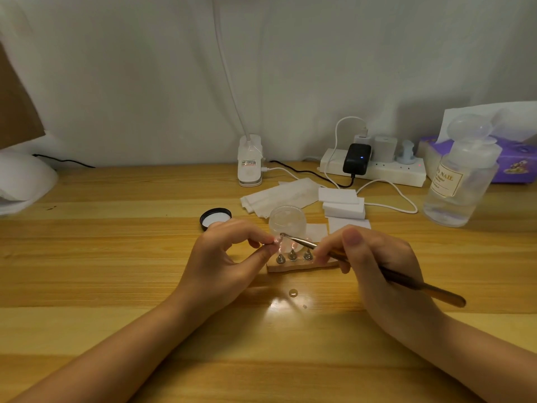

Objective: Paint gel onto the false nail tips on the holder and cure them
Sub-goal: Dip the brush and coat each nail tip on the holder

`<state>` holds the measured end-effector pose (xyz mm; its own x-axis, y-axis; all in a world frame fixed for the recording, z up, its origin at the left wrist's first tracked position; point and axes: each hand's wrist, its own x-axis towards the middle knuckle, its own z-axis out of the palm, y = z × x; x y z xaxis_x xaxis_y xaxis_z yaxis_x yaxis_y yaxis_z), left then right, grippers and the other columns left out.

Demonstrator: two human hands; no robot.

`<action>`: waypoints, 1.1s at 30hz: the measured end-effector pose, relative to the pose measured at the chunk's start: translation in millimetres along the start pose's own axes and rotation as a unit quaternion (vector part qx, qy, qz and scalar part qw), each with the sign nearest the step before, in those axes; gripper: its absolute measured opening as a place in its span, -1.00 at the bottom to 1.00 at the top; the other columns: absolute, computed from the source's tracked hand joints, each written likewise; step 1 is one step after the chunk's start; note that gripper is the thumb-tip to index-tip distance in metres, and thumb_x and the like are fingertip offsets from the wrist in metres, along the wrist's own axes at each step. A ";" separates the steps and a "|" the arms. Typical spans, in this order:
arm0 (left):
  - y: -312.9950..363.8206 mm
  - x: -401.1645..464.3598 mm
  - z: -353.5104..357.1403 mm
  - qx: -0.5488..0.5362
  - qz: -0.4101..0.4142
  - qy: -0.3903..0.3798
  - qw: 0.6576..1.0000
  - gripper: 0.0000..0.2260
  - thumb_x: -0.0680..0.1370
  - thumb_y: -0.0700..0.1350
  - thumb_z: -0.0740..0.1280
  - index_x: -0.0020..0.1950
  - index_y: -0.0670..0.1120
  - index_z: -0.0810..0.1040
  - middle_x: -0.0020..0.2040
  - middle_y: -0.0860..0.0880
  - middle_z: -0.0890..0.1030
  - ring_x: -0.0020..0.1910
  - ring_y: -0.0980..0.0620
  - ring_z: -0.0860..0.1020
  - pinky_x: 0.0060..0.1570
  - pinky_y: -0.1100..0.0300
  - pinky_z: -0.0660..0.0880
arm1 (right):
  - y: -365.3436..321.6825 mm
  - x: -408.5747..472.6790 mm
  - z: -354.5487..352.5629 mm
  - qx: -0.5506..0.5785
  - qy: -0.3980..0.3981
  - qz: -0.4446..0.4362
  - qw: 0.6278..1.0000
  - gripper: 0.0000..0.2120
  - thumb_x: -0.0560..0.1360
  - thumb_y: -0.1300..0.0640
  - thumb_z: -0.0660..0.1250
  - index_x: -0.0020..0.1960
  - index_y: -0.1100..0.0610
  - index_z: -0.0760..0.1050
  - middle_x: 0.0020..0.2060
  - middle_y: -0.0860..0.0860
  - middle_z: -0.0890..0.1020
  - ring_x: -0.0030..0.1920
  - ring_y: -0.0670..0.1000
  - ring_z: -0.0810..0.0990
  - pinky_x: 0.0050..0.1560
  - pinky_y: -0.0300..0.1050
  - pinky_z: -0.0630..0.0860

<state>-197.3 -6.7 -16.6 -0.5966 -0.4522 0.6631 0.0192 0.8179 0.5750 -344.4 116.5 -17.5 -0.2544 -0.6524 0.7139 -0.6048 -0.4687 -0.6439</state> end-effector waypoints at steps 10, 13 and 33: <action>1.5 1.6 1.2 0.009 0.032 0.016 0.999 -0.83 0.37 -0.24 0.40 -0.06 -0.13 0.63 -0.15 0.02 0.61 -0.13 0.15 0.57 -0.12 0.23 0.52 | -0.6 1.1 0.4 -0.013 -0.013 -0.032 0.999 -0.59 0.59 -0.08 -0.02 -0.17 0.06 0.53 -0.29 -0.17 0.55 -0.23 -0.31 0.52 -0.20 -0.51 0.37; 1.2 1.7 0.9 0.010 0.040 0.012 0.999 -0.80 0.38 -0.24 0.39 -0.01 -0.12 0.60 -0.15 0.04 0.61 -0.15 0.16 0.57 -0.15 0.15 0.52 | 1.4 2.0 0.1 -0.039 -0.017 -0.039 0.998 -0.60 0.59 -0.06 0.00 -0.17 0.07 0.53 -0.28 -0.17 0.55 -0.22 -0.33 0.50 -0.18 -0.52 0.35; 3.2 0.2 0.8 0.007 0.023 0.000 1.000 -0.82 0.40 -0.23 0.36 -0.02 -0.13 0.63 -0.17 0.02 0.64 -0.20 0.12 0.58 -0.15 -0.10 0.52 | 0.4 1.3 -2.3 -0.011 0.007 -0.024 1.000 -0.63 0.57 -0.08 0.01 -0.21 0.01 0.51 -0.40 -0.13 0.56 -0.28 -0.28 0.53 -0.26 -0.52 0.37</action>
<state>-198.0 -3.9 -15.1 -0.5958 -0.4133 0.6886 0.0358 0.8429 0.5368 -346.7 116.9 -16.2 -0.2350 -0.6206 0.7481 -0.6329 -0.4864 -0.6024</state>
